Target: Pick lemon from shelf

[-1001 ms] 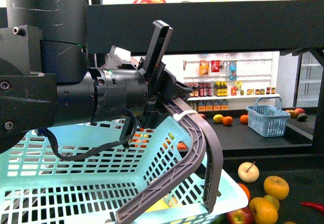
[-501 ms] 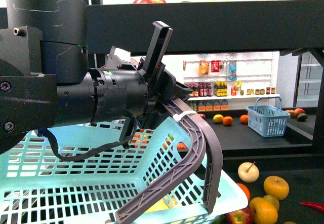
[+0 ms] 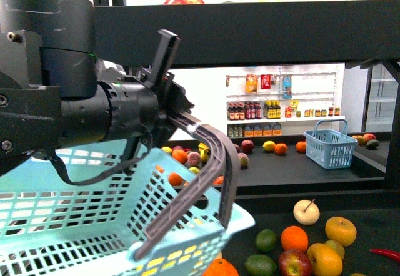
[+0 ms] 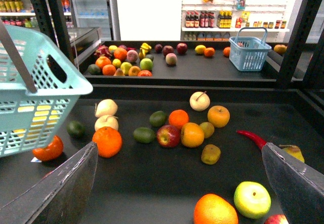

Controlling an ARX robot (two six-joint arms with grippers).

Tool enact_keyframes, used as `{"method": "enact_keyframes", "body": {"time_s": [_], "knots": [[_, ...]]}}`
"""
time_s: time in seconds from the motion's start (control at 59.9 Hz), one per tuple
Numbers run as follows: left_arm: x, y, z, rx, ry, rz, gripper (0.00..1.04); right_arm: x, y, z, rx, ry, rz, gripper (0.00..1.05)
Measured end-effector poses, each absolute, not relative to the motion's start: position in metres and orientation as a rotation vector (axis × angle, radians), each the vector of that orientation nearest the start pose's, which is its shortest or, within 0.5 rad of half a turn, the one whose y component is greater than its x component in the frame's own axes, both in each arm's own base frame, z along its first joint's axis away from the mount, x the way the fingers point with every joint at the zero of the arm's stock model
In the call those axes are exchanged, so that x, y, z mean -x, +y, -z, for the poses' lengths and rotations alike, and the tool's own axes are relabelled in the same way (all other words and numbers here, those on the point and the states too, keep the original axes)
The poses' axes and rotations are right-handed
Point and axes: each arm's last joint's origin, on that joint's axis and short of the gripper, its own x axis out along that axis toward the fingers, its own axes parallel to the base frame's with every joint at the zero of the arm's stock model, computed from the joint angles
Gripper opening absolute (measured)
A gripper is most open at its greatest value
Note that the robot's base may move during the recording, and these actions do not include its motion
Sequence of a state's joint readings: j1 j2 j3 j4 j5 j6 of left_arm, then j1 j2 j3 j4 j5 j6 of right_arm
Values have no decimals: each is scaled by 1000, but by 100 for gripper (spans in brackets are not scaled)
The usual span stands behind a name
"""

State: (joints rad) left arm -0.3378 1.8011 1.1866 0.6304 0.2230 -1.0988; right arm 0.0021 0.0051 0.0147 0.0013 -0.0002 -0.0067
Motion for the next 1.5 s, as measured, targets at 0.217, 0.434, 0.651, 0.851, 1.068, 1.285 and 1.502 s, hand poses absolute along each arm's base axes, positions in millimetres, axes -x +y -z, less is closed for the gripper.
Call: {"method": "enact_keyframes", "body": {"time_s": [0.217,0.434,0.651,0.851,1.068,1.285,1.502], "knots": [[-405,-75,-284,1216,75,368,7,-97,0,-168,7,-11,-3,97],[-410,-5,-290,1290,-59,296,7,-97,0,-168,7,-11,-3,97],[-399,60,-283,1303,-167,261,7,-97,0,-168,7,-11,-3,97],[-384,104,-270,1344,-259,237,7,-97,0,-168,7,-11,-3,97],[-371,149,-244,1364,-307,194,7,-97,0,-168,7,-11,-3,97],[-367,174,-224,1362,-323,174,7,-97,0,-168,7,-11,-3,97],[-367,187,-199,1389,-339,183,7,-97,0,-168,7,-11,-3,97]]}}
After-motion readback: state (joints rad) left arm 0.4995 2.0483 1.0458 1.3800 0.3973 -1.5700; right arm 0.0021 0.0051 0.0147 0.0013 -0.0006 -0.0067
